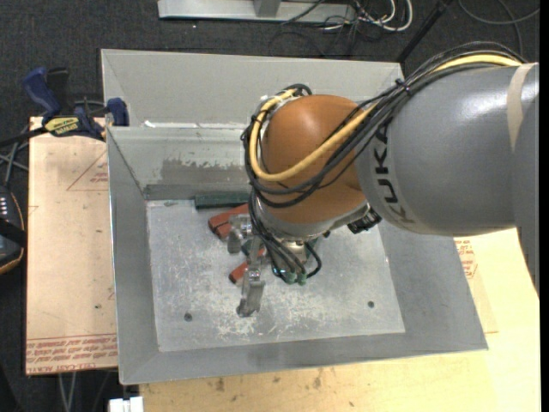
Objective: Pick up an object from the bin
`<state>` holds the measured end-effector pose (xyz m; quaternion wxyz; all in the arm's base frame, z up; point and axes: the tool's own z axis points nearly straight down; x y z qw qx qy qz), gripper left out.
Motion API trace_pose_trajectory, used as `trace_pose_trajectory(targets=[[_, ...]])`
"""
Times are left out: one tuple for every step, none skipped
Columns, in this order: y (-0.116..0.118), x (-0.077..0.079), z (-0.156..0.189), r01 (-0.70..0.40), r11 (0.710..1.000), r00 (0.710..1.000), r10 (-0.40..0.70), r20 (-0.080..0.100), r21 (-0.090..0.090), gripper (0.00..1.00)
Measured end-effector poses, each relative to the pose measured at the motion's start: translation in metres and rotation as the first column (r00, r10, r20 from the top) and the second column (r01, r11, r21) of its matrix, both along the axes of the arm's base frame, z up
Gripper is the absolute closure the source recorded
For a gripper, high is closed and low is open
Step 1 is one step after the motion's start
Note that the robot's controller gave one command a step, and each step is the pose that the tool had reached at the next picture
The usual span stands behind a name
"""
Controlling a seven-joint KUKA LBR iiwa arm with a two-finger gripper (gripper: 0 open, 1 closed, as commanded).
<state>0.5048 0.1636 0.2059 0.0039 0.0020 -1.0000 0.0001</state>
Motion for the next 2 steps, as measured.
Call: trace_pose_trajectory(targets=[[-0.001,0.002,0.004,0.003,1.000,1.000,-0.003,0.008,0.001,0.00],[-0.017,0.002,-0.007,-0.078,0.997,0.997,0.078,0.012,0.004,0.00]])
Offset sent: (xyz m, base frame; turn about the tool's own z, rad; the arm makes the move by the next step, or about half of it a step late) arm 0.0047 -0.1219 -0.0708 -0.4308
